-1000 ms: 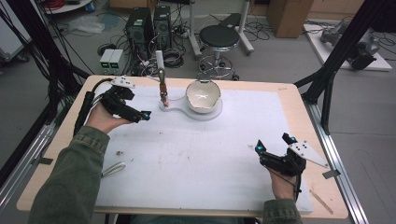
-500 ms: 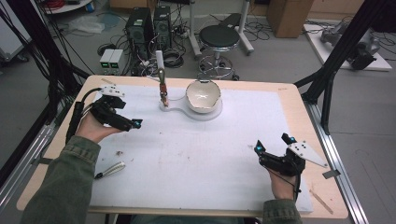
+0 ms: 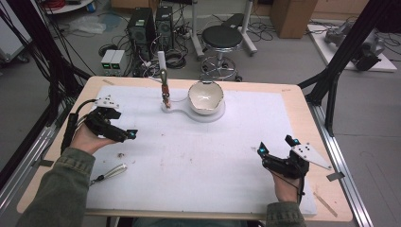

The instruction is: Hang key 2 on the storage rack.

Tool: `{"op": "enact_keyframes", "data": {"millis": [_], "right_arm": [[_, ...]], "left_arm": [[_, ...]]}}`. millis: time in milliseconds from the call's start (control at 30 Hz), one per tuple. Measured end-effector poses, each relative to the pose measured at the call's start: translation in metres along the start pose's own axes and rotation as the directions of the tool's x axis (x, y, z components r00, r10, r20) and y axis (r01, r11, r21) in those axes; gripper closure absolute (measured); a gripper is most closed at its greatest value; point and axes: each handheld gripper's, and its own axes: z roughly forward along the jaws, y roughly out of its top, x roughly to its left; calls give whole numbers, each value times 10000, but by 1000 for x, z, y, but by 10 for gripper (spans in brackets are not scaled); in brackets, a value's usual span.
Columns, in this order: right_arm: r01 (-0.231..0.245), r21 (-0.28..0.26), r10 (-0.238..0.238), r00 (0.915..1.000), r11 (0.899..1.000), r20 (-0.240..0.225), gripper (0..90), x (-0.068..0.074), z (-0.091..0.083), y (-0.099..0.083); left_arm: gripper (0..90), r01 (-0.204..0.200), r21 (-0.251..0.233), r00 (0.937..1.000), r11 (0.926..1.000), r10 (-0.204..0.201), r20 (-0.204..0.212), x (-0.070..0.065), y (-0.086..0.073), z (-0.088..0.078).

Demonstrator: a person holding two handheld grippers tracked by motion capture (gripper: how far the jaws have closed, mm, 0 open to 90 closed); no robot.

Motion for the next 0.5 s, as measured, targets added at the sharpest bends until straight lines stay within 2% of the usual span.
{"op": "enact_keyframes", "data": {"millis": [67, 300, 500], "right_arm": [[13, -8, -13, 10000, 10000, -1, 5, 0, 0, 0], [-1, -2, 1, 10000, 10000, -3, 4, 0, 0, 0], [21, 1, -21, 10000, 10000, 28, 4, 0, 0, 0]], "left_arm": [[17, 28, 204, 10000, 9998, -28, -13, 1, -5, 1], [17, 177, 378, 9998, 9991, -179, 43, 1, -23, 3], [17, 72, 537, 9999, 9985, -80, 141, -1, -32, 2]]}}
